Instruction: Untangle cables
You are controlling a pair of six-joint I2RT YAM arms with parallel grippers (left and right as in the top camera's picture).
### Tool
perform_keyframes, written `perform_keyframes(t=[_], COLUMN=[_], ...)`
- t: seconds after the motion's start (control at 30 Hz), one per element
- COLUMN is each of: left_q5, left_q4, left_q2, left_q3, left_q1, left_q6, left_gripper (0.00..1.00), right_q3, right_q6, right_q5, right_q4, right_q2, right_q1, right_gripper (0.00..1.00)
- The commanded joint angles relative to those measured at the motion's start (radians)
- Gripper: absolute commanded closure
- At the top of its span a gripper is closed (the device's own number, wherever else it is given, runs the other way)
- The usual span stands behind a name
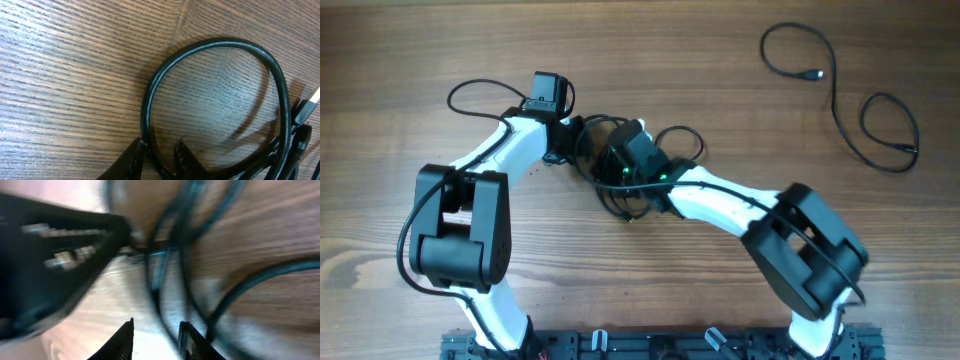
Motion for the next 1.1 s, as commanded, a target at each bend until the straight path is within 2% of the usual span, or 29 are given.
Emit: perform_keyframes(t=[0.0,0.17,0.27,0.6,0.7,0.77,0.83,0.87,0.9,1.0,1.07], left_q5=[-0.006,-0.006,-0.006,-0.006,-0.006,-0.006,-0.006,-0.006,-0.006,-0.006,-0.007], left_q4=[-0.008,-0.008,-0.008,-0.003,-0.003,-0.003,-0.003,-0.003,-0.003,-0.003,-0.003], left_q2=[0.031,0.031,0.031,0.031,0.031,0.031,0.031,0.031,0.031,0.031,0.031], left_q3=[-0.003,-0.003,-0.003,-0.003,-0.003,-0.003,-0.003,-0.003,-0.003,-0.003,-0.003], left_q1=[0.003,0.003,0.003,0.003,0.003,0.003,0.003,0.003,0.003,0.003,0.003], left_q6=[0.005,0.005,0.005,0.005,0.005,0.005,0.005,0.005,0.005,0.005,0.005], left_gripper=[0.76,0.77,0.77,0.77,0.77,0.77,0.77,0.77,0.77,0.77,0.77], right_q3=[-0.009,-0.009,-0.009,-0.009,-0.009,-0.009,-0.009,-0.009,-0.009,-0.009,-0.009], right_q6=[0.069,0.069,0.065,0.069,0.116,0.114,0.113,0.110,0.109,0.103,0.029], right_q5=[0.108,0.182,0.166,0.200,0.186,0.177,0.182,0.184,0.184,0.164,0.093], right_q4=[0.013,0.051,0.116,0.155,0.184,0.206,0.205,0.206,0.204,0.159,0.130], right_q2=[0.037,0.037,0.037,0.074,0.115,0.131,0.132,0.132,0.132,0.125,0.093], right_q1=[-0.001,-0.009,-0.021,-0.039,-0.039,-0.039,-0.039,-0.042,-0.046,-0.068,-0.096], right_gripper=[0.67,0.65,0.62,0.61,0.57,0.57,0.63,0.76,0.95,0.96,0.96])
